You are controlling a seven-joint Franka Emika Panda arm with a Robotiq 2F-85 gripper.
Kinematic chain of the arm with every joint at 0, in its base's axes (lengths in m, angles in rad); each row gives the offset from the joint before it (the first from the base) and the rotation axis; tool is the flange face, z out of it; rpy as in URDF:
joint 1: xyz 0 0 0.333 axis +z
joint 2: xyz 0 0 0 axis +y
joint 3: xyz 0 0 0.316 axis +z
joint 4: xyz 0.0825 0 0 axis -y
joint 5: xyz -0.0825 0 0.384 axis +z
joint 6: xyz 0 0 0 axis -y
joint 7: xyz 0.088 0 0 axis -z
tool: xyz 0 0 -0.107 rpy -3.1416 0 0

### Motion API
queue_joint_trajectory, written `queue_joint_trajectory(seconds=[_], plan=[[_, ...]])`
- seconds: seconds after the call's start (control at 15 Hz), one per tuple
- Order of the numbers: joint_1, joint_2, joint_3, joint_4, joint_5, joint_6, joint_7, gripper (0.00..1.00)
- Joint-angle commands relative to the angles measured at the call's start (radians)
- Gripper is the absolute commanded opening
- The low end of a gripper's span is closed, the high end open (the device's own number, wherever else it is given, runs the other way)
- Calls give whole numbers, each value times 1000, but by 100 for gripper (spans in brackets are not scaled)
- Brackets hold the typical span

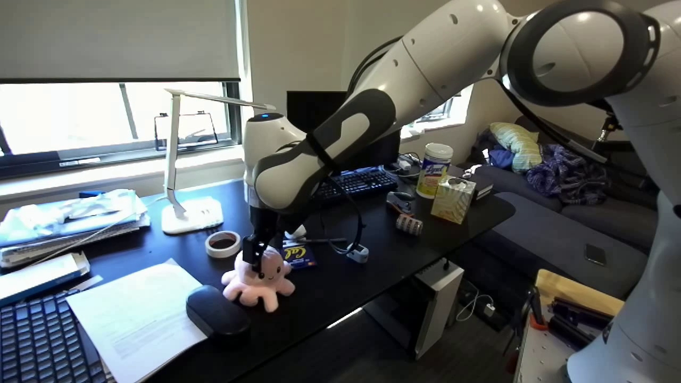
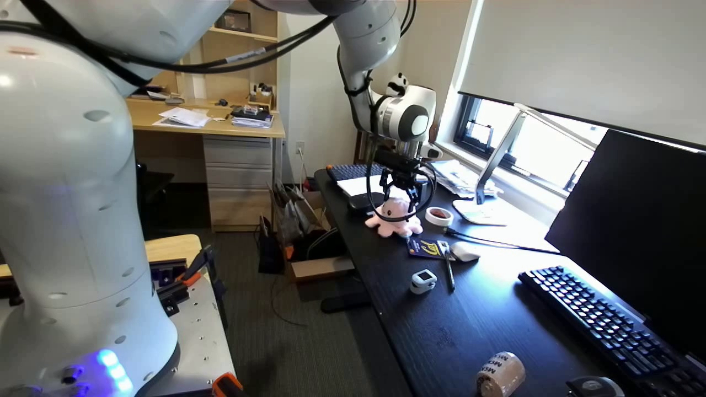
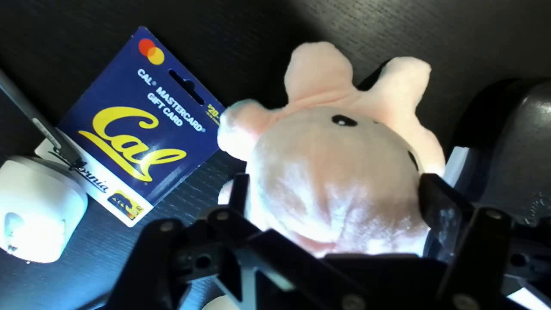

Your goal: Move the pink octopus plush toy to the right

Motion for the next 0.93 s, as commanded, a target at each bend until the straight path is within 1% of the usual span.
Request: queue_joint_trajectory(seconds=[0.0,0.07,0.13,0.2,0.33,0.47,0.67,0.73,0.87], plan=[[13,47,-13,75,-24,-44,23,71],[11,51,-11,79,-22,-43,18,68],[8,54,-6,86,-18,-47,10,62],[8,56,-4,89,-16,-47,8,54],[5,53,1,88,-14,-47,-1,41],[0,37,5,71,-9,-43,-6,30],[-8,8,9,46,-2,-40,-8,10],[-9,-11,8,30,1,-31,-1,5],[-14,-48,10,2,7,-25,4,1]])
